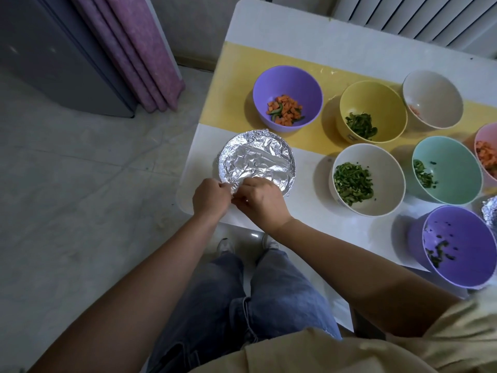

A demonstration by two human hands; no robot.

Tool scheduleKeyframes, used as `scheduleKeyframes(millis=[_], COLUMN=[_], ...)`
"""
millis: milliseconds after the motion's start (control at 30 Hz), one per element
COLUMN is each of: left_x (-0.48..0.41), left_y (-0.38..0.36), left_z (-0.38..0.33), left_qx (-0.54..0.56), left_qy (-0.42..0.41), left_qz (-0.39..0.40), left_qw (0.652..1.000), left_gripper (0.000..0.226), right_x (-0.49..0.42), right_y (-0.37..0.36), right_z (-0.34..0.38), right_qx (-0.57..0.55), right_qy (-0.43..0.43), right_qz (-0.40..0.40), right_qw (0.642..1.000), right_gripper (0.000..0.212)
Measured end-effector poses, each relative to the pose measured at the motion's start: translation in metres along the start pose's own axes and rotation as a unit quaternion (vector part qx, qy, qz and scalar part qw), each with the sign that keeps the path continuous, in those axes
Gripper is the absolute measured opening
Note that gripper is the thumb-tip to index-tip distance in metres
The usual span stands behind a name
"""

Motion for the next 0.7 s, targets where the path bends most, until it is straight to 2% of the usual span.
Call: scheduleKeyframes(millis=[133,200,300,433,500,700], left_x=[-0.008,-0.013,-0.017,-0.027,-0.035,-0.039], left_y=[0.008,0.009,0.013,0.011,0.010,0.007], left_z=[-0.007,-0.009,-0.013,-0.021,-0.020,-0.020], left_qx=[-0.005,-0.009,-0.009,0.036,0.045,0.022], left_qy=[-0.035,-0.067,-0.068,-0.109,-0.129,-0.124], left_qz=[-0.059,-0.073,-0.088,-0.043,-0.027,-0.013], left_qw=[0.998,0.995,0.994,0.992,0.990,0.992], left_gripper=[0.031,0.038,0.030,0.025,0.013,0.022], right_x=[0.000,-0.001,-0.002,0.002,0.003,0.003], right_y=[0.000,0.000,-0.001,0.000,0.001,0.001], right_z=[0.001,0.001,0.000,-0.005,-0.006,-0.008], right_qx=[-0.013,-0.013,-0.004,0.005,-0.001,-0.018], right_qy=[-0.006,-0.008,-0.004,-0.003,-0.001,0.008], right_qz=[0.001,0.005,0.000,-0.003,-0.003,0.008], right_qw=[1.000,1.000,1.000,1.000,1.000,1.000], right_gripper=[0.006,0.007,0.008,0.010,0.010,0.009])
Point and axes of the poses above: each hand's wrist, its own x-axis away from the middle knuckle, its own y-axis out of the back of the hand, z = x × y, the point moved 5 cm from there along -x, towards the middle knuckle, and after that the axes turned 2 degrees about -x, right-handed, at the moved point
